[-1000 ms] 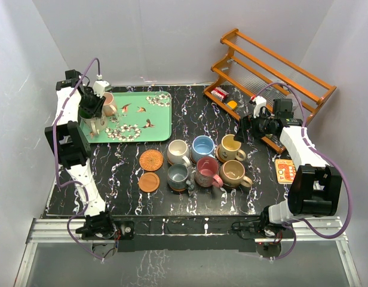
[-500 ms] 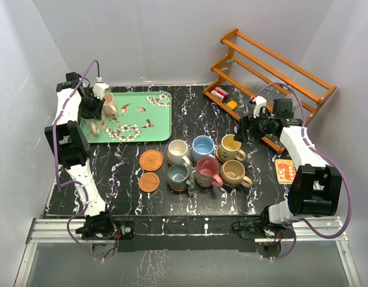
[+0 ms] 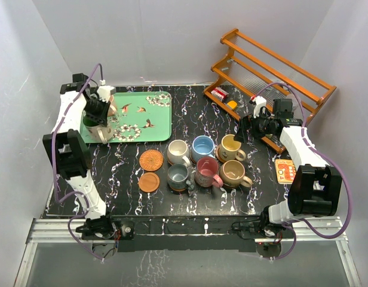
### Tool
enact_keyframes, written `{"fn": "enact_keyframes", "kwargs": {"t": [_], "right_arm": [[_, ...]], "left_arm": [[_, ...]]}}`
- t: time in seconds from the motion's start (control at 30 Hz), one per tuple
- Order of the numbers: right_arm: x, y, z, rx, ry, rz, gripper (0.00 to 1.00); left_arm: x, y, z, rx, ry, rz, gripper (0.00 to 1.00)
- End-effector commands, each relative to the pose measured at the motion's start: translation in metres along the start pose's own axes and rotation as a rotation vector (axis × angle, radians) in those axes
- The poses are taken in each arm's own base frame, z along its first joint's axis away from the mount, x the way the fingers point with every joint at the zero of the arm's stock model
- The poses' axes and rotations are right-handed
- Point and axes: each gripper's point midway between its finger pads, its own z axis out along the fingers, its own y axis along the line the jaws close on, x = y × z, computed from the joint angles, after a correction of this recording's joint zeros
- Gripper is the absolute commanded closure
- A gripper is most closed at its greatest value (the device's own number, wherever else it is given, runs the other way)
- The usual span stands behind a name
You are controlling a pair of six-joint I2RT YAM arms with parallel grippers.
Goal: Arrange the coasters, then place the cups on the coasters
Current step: Pick up the cup from the tray, then place the cup on the coaster.
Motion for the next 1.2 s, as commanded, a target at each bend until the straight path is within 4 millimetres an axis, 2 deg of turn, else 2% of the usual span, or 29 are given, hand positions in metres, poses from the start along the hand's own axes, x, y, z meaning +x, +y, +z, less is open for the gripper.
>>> {"fn": "enact_keyframes", "kwargs": {"t": [0.0,0.13,0.27,0.4,0.5,0.63,0.83,1.0,1.17], "right_arm": [[-0.032,-0.003,-0.011,0.023,-0.083,-0.051,0.02],[-0.034,-0.002,-0.012,0.023,-0.090,-0.057,0.02],[-0.035,0.000,-0.014,0.017,-0.096,-0.060,0.02],[-0.036,0.000,-0.014,0.021,-0.100,-0.064,0.02],[-0.037,0.000,-0.016,0.031,-0.102,-0.070,0.02],[-0.039,-0.003,-0.019,0.053,-0.106,-0.079,0.02],[-0.036,-0.006,-0.015,0.057,-0.098,-0.073,0.02],[-0.034,-0.008,-0.014,0.062,-0.090,-0.067,0.02],[-0.032,-0.010,-0.012,0.066,-0.082,-0.064,0.02]], "left_arm": [[-0.024,-0.059,-0.080,-0.086,-0.142,-0.030,1.00],[-0.018,-0.111,-0.087,-0.034,-0.155,-0.062,1.00],[-0.019,-0.154,-0.085,0.014,-0.156,-0.070,1.00],[-0.019,-0.188,-0.073,0.059,-0.154,-0.073,1.00],[-0.008,-0.213,-0.056,0.099,-0.115,-0.069,1.00],[0.000,-0.225,-0.043,0.082,-0.106,-0.040,1.00],[0.002,-0.241,-0.037,0.101,-0.134,-0.042,1.00],[-0.001,-0.244,-0.034,0.106,-0.139,-0.058,1.00],[-0.002,-0.255,-0.030,0.154,-0.138,-0.072,1.00]]}}
